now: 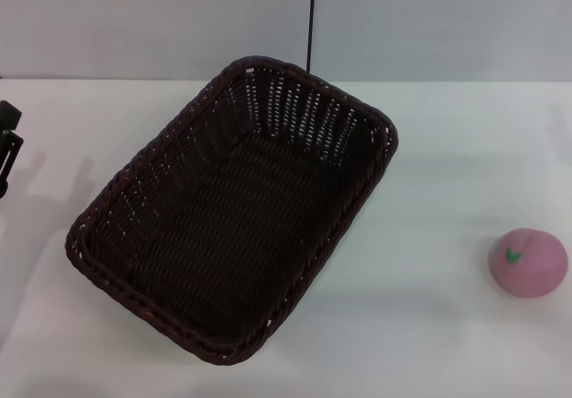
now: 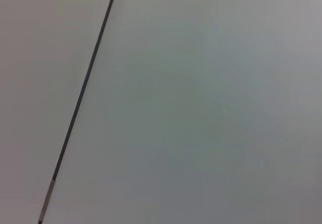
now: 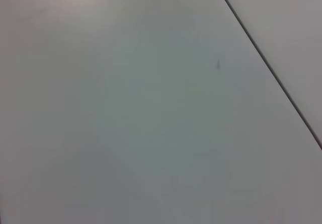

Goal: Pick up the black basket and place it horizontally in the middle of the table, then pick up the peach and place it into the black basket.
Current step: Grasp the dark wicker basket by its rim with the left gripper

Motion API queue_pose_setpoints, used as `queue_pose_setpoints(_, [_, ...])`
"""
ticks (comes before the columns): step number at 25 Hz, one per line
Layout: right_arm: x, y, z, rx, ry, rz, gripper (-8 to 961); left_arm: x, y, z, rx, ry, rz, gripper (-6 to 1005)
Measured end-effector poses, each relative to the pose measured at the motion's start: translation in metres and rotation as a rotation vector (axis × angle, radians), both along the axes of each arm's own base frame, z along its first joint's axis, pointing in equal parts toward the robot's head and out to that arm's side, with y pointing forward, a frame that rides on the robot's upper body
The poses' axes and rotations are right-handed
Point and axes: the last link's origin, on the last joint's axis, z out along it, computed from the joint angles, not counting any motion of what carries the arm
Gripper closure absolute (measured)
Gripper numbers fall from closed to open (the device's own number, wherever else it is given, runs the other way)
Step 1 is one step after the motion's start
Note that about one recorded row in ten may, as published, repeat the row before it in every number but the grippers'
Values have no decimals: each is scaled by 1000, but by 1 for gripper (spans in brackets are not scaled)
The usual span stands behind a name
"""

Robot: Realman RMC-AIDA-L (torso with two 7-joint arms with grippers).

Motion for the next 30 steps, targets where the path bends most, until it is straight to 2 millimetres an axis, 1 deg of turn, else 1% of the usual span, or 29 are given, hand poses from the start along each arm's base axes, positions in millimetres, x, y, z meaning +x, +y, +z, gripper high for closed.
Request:
queue_pose_setpoints(3, [0,0,0,-1,2,0,220,0,-1,0,7,33,-4,318])
queue_pose_setpoints(6, [-1,0,0,0,4,2,220,-3,-7,1,16,36,10,318])
queue_pose_setpoints(10, [0,0,-1,-4,6,-1,220,-4,-9,1,21,35,14,318])
queue_pose_setpoints(16, [1,-1,-4,-22,13,-8,220,-7,-9,8,60,30,30,317])
queue_pose_setpoints(21, [4,-7,-3,-13,17,-14,220,-7,-6,13,62,42,18,317])
queue_pose_setpoints(22, [7,-10,-3,-12,18,-23,220,-7,-4,16,63,45,7,317])
queue_pose_setpoints(24, [8,-11,-2,-11,18,-27,220,-9,-1,29,65,38,-17,317])
queue_pose_setpoints(25, [8,-12,-2,-6,19,-29,221,-12,1,45,50,16,-43,317])
queue_pose_setpoints(26, [8,-12,-2,-6,19,-29,221,-12,1,45,50,16,-43,317])
queue_pose_setpoints(27, [8,-12,-1,-2,17,-26,221,-14,2,56,28,1,-63,317])
queue_pose_setpoints(30, [8,-9,5,16,11,-15,221,-14,5,78,-59,24,-107,317])
